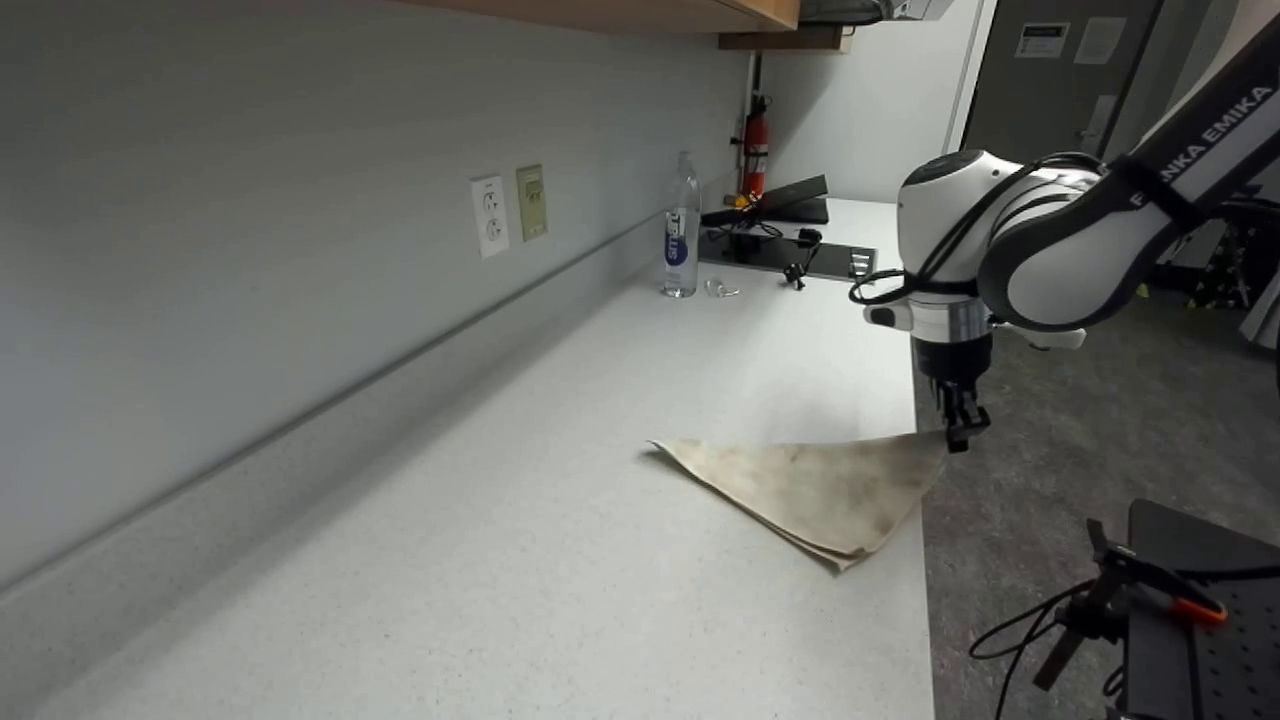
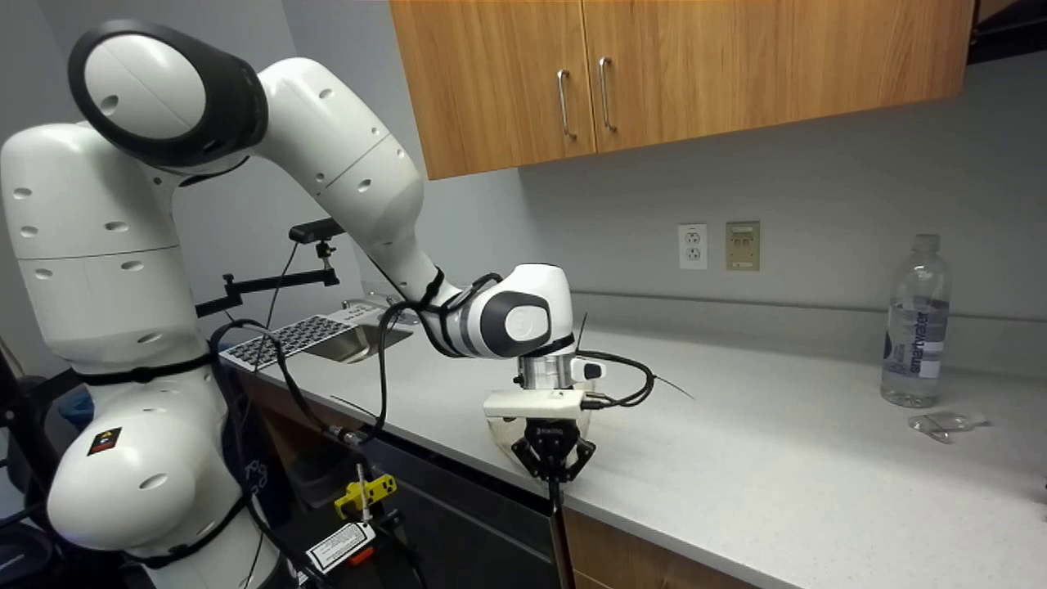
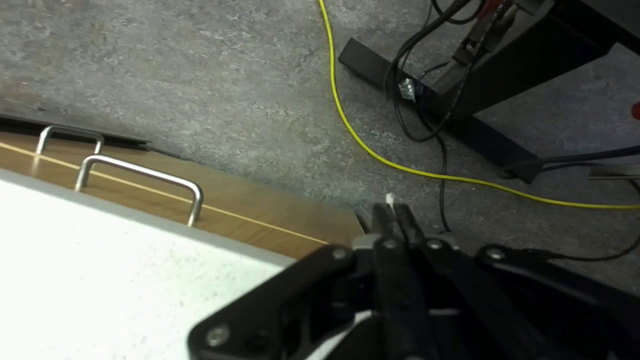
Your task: Fold the cloth on the table
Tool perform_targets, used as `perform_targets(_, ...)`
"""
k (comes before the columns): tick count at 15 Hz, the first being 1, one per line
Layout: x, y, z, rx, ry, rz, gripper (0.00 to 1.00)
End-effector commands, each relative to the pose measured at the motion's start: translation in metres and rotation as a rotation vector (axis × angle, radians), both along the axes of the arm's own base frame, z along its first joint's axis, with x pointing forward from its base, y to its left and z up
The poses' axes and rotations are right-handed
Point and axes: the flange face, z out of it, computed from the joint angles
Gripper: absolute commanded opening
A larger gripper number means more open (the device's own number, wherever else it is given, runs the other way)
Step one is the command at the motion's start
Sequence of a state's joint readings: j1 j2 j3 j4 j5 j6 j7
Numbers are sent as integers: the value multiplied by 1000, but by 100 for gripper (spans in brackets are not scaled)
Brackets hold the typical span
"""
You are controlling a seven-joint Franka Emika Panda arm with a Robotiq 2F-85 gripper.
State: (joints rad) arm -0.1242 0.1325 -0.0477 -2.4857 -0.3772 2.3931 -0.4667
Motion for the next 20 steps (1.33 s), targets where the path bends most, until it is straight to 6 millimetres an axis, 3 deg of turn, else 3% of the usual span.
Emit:
perform_targets(1,-4,19,47,-96,-26,87,1)
perform_targets(5,21,50,88,-101,-145,184,1)
perform_targets(10,68,78,109,-75,-299,218,1)
perform_targets(13,88,86,106,-55,-351,229,1)
perform_targets(20,122,111,77,-11,-366,268,1)
